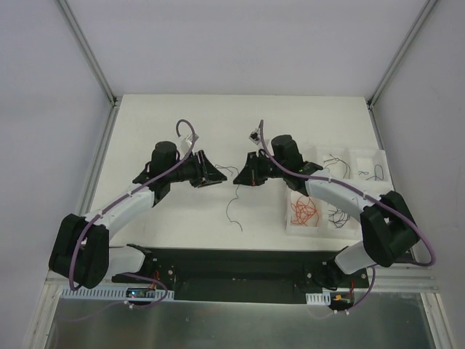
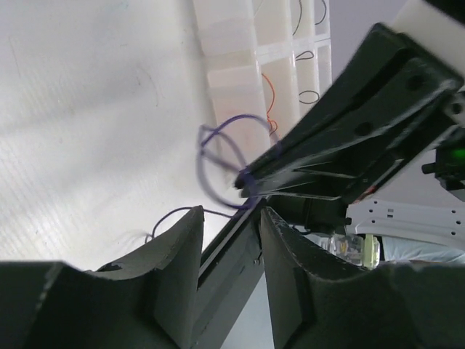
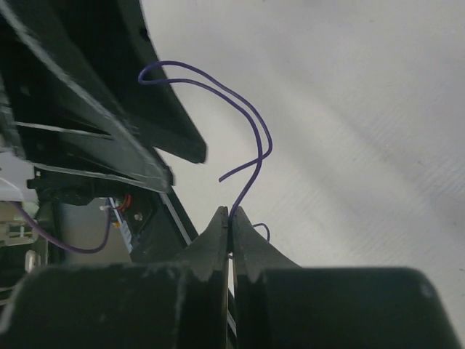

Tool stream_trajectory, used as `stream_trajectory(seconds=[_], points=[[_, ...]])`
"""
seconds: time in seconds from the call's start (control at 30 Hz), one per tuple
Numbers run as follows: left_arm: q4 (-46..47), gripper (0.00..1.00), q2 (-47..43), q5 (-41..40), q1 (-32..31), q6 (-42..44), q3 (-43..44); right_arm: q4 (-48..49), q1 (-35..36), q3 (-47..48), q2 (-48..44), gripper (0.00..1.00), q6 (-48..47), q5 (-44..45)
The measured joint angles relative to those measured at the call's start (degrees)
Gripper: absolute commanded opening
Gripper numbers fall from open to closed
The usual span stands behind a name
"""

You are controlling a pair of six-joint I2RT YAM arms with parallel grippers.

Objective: Untangle the cables

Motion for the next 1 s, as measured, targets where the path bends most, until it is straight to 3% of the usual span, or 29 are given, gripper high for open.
stream_trajectory(seconds=[0.1, 0.27, 0.53, 0.73, 0.87, 1.0], points=[[5.62, 0.46, -0.11, -0.11, 0.0, -3.39, -4.74, 3.96, 0.0, -0.87, -0.87, 0.01, 5.09, -1.51], [15.45, 0.47, -2.99, -2.64, 0.0, -9.01, -13.55, 11.34, -0.02, -2.84, -1.57, 0.01, 14.43, -4.63], [39.41, 0.7, -2.36, -4.48, 0.04, -15.47, -18.86, 21.92, -0.22, -3.1, -0.13, 0.01, 29.62, -12.39], [54.27, 0.69, 2.56, -4.0, 0.2, -20.15, -19.12, 26.51, -0.22, -3.15, 0.17, 0.01, 35.65, -15.5], [57.72, 0.58, 3.13, -3.06, 0.46, -21.29, -19.08, 27.82, -0.22, -3.3, 0.17, 0.0, 37.24, -16.55], [59.19, 0.54, 2.99, -1.73, 0.46, -21.18, -18.51, 28.76, -0.22, -4.0, 0.17, 0.0, 37.68, -16.74]])
